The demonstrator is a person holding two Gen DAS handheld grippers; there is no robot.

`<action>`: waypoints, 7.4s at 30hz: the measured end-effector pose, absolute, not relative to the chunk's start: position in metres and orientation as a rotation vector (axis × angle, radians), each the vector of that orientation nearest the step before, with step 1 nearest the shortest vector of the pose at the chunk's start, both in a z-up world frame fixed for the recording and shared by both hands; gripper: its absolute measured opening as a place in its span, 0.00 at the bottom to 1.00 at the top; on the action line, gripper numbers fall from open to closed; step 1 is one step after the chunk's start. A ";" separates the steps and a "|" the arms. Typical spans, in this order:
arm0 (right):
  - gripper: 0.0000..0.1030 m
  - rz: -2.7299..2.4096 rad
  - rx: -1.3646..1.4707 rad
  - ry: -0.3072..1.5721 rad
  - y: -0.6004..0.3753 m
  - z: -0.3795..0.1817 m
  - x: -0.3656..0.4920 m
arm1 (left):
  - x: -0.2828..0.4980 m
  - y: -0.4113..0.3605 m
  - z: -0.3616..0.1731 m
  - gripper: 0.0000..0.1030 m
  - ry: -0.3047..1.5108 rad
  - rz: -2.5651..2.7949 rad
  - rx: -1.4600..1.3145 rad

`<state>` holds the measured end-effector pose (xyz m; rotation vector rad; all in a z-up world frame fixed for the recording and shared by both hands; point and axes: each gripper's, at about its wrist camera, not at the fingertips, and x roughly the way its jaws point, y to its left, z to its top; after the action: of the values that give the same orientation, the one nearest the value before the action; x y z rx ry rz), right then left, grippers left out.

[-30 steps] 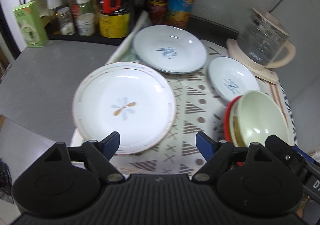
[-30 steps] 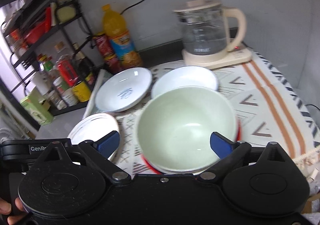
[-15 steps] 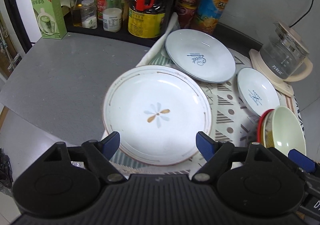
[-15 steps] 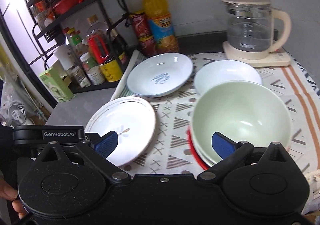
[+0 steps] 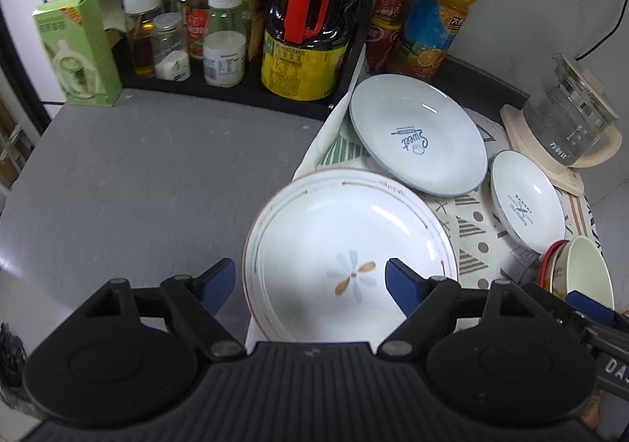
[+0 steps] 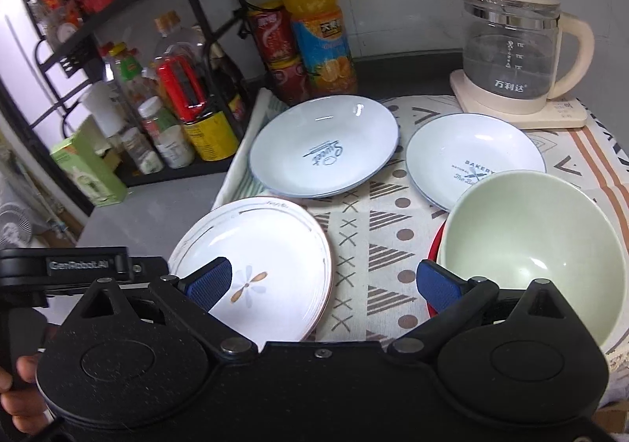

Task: Organize plates and bowls
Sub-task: 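Move both tools to the white 'Sweet' plate and grip its rim, then tilt and lift the 'Sweet' plate with both grippers, then carry the 'Sweet' plate with both grippers over the large cream plate, then lower the 'Sweet' plate onto the cream plate and open both grippers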

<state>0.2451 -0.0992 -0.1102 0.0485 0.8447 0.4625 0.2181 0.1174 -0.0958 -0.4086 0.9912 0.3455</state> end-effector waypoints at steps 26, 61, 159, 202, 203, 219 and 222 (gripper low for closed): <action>0.82 0.106 0.283 0.846 -0.052 -0.139 0.290 | 0.327 0.168 -0.125 0.76 1.007 0.046 -0.333; 0.22 0.042 0.595 0.974 -0.052 -0.206 0.392 | 0.387 0.184 -0.171 0.27 1.065 0.015 -0.519; 0.10 0.267 0.413 0.965 -0.099 -0.177 0.218 | 0.181 0.122 -0.157 0.10 0.982 0.201 -0.716; 0.10 0.180 0.521 1.025 -0.091 -0.182 0.220 | 0.203 0.142 -0.163 0.21 1.205 0.157 -0.743; 0.09 0.178 0.524 1.028 -0.092 -0.183 0.221 | 0.203 0.143 -0.161 0.26 1.211 0.152 -0.729; 0.05 0.147 0.513 1.046 -0.090 -0.195 0.233 | 0.219 0.182 -0.158 0.31 1.136 0.263 -0.639; 0.05 0.143 0.517 1.047 -0.089 -0.197 0.237 | 0.221 0.189 -0.163 0.31 1.136 0.287 -0.641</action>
<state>0.2366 -0.0894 -0.1972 0.5171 1.0472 0.1428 0.2212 0.1894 -0.1634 -0.6406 1.1364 0.2870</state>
